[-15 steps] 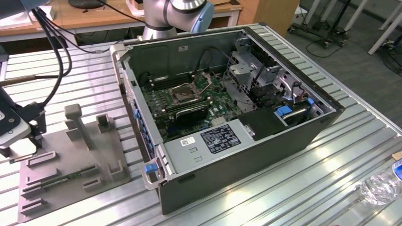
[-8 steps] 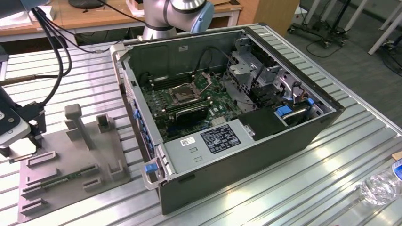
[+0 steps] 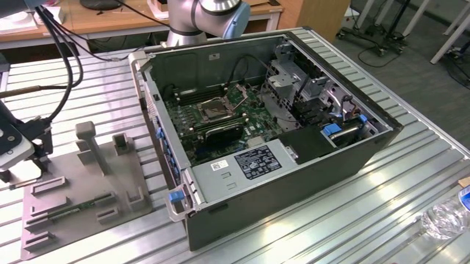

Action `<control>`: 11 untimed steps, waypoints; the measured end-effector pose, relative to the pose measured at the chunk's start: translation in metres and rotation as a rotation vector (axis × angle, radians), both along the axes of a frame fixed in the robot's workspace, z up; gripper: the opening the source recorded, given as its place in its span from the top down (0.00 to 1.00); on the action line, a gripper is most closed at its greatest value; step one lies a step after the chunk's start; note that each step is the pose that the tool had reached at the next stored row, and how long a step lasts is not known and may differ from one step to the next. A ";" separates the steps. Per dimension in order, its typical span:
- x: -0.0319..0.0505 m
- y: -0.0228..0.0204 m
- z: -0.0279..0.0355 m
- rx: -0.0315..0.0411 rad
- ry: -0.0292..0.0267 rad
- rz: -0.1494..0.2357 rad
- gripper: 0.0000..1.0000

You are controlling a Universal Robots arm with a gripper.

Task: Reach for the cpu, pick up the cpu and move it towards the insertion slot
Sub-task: 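Pick up the cpu and move it towards the insertion slot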

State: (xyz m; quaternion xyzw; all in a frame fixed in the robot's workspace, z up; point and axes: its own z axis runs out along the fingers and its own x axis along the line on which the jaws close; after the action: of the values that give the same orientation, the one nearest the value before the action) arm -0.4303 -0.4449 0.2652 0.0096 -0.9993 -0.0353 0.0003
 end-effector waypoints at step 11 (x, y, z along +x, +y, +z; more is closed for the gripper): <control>0.0000 0.0000 0.0032 0.0000 -0.0001 0.000 0.46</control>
State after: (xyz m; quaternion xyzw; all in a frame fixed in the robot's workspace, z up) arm -0.4303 -0.4449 0.2685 0.0095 -0.9993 -0.0354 0.0002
